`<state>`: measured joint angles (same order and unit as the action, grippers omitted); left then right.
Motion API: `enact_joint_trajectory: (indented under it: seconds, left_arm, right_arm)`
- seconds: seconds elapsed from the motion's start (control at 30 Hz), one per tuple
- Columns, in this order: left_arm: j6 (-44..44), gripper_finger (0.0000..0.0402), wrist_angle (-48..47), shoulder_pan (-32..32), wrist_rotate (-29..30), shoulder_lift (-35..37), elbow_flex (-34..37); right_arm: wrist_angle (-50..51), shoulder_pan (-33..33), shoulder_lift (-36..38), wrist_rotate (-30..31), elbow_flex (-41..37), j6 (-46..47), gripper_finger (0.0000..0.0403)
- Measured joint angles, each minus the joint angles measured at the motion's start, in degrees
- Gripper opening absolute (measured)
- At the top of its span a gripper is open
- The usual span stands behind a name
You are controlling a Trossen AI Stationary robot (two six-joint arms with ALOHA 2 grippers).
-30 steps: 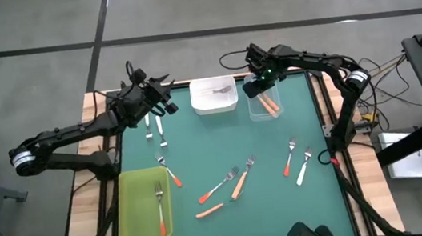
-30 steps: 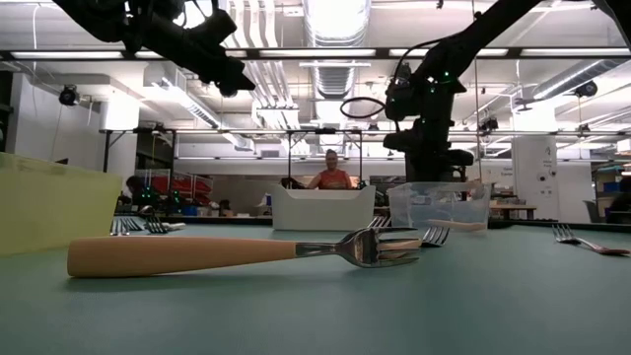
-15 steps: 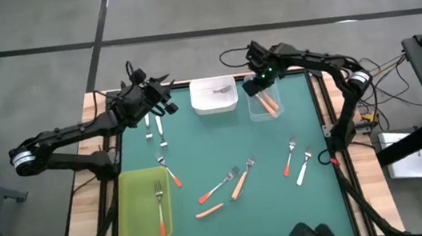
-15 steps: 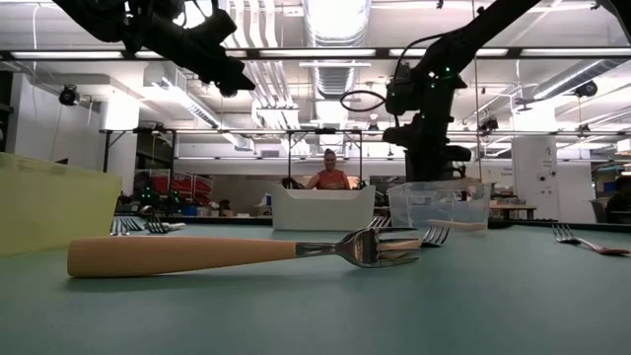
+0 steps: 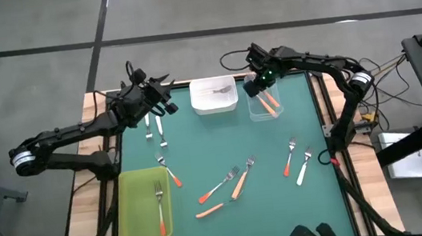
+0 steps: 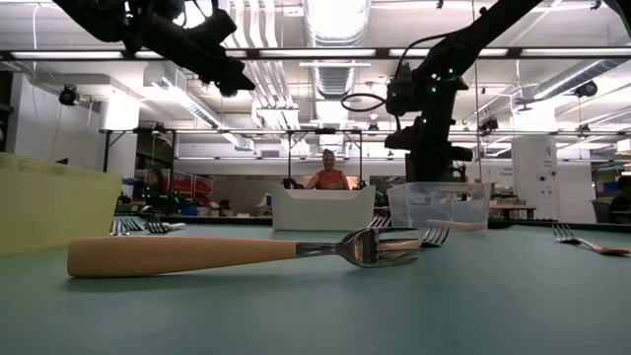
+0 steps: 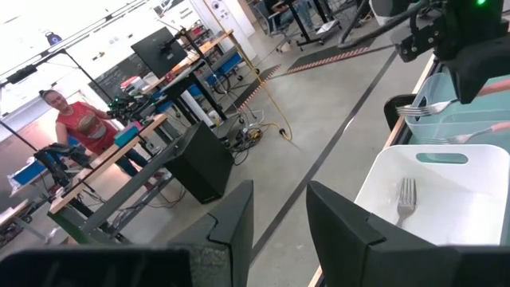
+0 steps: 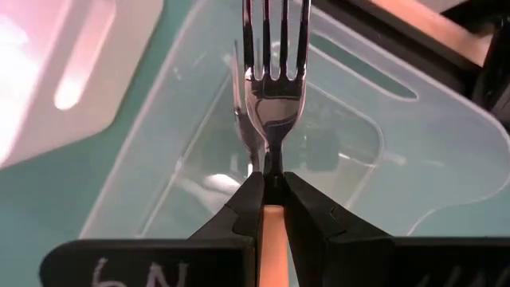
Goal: Sort silverware by color (type)
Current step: Put the light orange fork into the transparent bin
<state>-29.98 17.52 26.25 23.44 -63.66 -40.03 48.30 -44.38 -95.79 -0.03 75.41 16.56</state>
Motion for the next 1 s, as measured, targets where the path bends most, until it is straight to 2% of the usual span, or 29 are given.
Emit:
enact_joint_trajectory:
  seconds: [0.23,0.37,1.0]
  left_arm:
    - [-0.19,0.0100,0.00,0.01,0.00,0.00,0.00]
    - [-0.19,0.0100,0.00,-0.01,0.00,0.00,0.00]
    - [-0.20,0.0100,-0.01,0.00,-0.01,0.00,0.00]
  right_arm:
    - [1.07,0.02,0.00,-0.59,-0.06,-0.03,0.0028]
    - [1.07,0.00,0.00,-3.36,0.22,0.62,0.0028]
    - [0.96,0.00,-2.17,-3.43,-0.48,2.84,0.0028]
